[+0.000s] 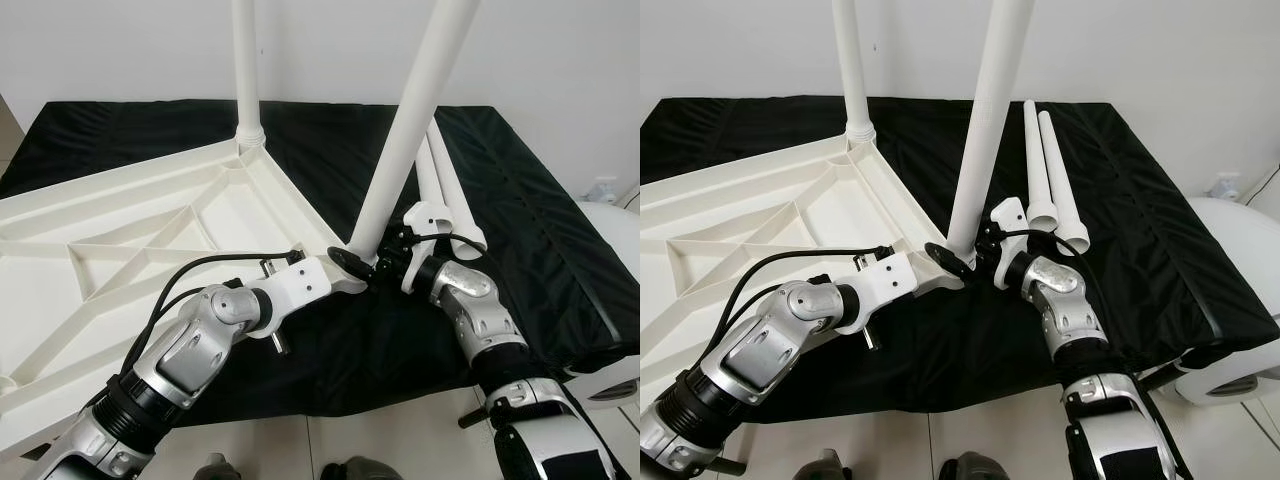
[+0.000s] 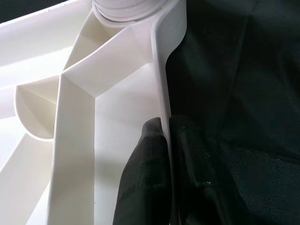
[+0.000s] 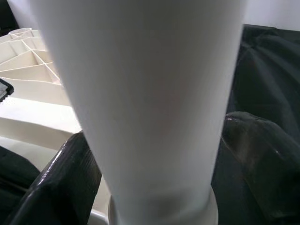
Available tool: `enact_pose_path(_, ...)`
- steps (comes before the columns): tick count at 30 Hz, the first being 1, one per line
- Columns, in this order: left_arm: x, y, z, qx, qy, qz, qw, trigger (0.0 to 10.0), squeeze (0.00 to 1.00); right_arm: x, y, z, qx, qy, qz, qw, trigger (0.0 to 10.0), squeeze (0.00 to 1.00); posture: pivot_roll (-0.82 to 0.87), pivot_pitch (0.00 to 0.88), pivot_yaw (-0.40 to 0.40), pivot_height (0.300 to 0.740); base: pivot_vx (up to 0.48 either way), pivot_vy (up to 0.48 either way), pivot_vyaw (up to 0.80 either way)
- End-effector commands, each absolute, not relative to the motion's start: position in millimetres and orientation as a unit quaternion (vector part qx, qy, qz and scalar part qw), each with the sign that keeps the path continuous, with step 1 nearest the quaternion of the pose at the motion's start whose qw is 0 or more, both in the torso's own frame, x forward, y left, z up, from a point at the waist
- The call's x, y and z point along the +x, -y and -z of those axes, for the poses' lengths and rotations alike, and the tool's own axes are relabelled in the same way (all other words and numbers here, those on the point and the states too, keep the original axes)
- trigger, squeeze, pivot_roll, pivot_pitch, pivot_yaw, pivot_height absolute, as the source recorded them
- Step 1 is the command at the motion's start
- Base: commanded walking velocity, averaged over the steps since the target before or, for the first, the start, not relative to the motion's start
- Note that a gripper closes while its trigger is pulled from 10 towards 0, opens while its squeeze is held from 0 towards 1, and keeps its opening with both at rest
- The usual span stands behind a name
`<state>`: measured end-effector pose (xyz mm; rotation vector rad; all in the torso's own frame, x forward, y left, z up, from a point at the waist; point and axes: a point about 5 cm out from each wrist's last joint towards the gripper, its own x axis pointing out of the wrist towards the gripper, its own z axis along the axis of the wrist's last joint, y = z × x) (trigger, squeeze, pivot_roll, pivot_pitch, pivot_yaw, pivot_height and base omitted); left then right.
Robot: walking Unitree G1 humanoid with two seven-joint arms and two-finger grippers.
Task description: Building children table
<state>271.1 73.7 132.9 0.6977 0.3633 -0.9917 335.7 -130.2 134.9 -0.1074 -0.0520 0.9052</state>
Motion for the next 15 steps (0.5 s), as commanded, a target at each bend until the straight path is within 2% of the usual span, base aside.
enact_pose_path(1,271.3,-79.0,-128.0,0.350,-0.181,0.446,0.804,10.0,0.00,339.1,131.6,-135.8,-0.055,0.029,-0.432,0.900,7.5,0.00,0.06,0.000,-0.059,0.740,0.000,0.000,0.00)
enact_pose_path(2,271.3,-79.0,-128.0,0.350,-0.181,0.446,0.804,10.0,0.00,339.1,131.6,-135.8,-0.055,0.029,-0.432,0.900,7.5,0.00,0.06,0.000,-0.059,0.740,0.000,0.000,0.00)
enact_pose_path(3,270.9,-78.5,-128.1,0.350,-0.180,0.448,0.803,10.0,0.00,340.0,130.8,-135.6,-0.054,0.030,-0.430,0.901,4.1,0.00,0.06,0.000,-0.059,0.740,0.000,0.000,0.00)
enact_pose_path(4,270.5,-78.0,-128.0,0.350,-0.180,0.449,0.802,10.0,0.00,340.9,130.4,-134.9,-0.053,0.031,-0.431,0.900,2.8,0.00,0.06,0.000,-0.060,0.740,0.000,0.000,0.00)
enact_pose_path(5,270.5,-78.0,-128.0,0.350,-0.180,0.449,0.802,10.0,0.00,340.9,130.4,-134.9,-0.053,0.031,-0.431,0.900,2.8,0.00,0.06,0.000,-0.060,0.740,0.000,0.000,0.00)
enact_pose_path(6,269.9,-77.5,-127.9,0.350,-0.179,0.450,0.802,10.0,0.00,341.4,129.7,-133.8,-0.050,0.033,-0.432,0.900,0.0,0.00,0.06,0.000,-0.061,0.740,0.000,0.000,0.00)
enact_pose_path(15,267.6,-75.9,-126.8,0.348,-0.179,0.454,0.801,10.0,0.00,340.1,128.5,-132.6,-0.044,0.040,-0.437,0.897,0.0,0.00,0.06,0.000,-0.063,0.740,0.000,0.000,0.00)
